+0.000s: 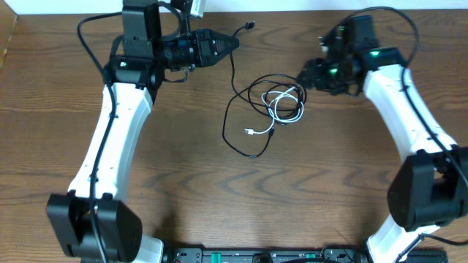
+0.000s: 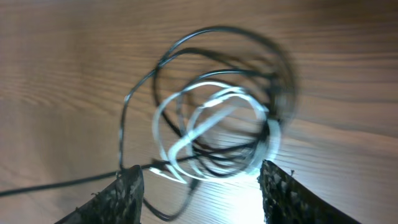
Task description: Untangle cables
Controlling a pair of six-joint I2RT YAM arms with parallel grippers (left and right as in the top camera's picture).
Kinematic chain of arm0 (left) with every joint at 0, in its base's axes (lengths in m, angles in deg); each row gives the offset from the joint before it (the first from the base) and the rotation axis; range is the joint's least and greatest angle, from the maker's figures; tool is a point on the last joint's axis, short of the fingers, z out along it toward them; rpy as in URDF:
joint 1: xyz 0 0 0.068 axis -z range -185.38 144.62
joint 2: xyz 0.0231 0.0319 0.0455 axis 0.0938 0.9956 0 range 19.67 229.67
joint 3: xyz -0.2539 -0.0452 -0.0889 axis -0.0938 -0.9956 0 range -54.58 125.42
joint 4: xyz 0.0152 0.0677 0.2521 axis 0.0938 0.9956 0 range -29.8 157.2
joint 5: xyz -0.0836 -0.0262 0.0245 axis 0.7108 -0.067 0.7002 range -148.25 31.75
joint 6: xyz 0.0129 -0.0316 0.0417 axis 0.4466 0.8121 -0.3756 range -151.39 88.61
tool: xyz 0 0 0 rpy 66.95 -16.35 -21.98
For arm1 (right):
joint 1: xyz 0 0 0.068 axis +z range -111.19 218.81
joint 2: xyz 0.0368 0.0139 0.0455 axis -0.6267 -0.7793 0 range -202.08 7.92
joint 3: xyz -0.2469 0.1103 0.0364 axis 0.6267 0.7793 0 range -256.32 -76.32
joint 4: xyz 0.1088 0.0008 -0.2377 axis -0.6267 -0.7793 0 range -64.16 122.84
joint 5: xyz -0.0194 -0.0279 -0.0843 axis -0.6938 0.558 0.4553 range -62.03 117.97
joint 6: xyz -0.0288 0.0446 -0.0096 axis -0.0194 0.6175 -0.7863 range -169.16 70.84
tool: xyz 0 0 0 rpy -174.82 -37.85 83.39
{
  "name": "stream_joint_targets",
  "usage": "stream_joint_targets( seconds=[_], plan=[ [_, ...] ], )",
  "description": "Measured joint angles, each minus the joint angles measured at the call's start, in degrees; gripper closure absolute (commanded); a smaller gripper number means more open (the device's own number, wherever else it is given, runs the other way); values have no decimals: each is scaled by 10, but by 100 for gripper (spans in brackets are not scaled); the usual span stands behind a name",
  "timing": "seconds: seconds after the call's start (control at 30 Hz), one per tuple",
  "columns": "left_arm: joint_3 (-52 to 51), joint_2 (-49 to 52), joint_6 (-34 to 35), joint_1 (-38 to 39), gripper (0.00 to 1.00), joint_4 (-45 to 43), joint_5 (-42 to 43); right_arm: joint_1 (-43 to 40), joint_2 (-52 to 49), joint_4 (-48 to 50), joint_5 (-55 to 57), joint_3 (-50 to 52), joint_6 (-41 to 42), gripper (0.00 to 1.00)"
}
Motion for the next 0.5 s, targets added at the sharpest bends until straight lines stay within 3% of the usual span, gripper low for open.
stream_joint_targets(
  seconds=[0.23, 0.37, 0.5],
  plan=[
    [0, -73, 0, 0, 93, 6, -15, 47, -94, 37, -11, 0, 61, 44],
    [2, -87, 0, 0, 93, 25, -16, 59, -139, 75, -15, 1, 80, 54],
    [2, -83, -2, 0, 93, 62, -35, 64, -150, 140, -31, 2, 88, 71]
  ],
)
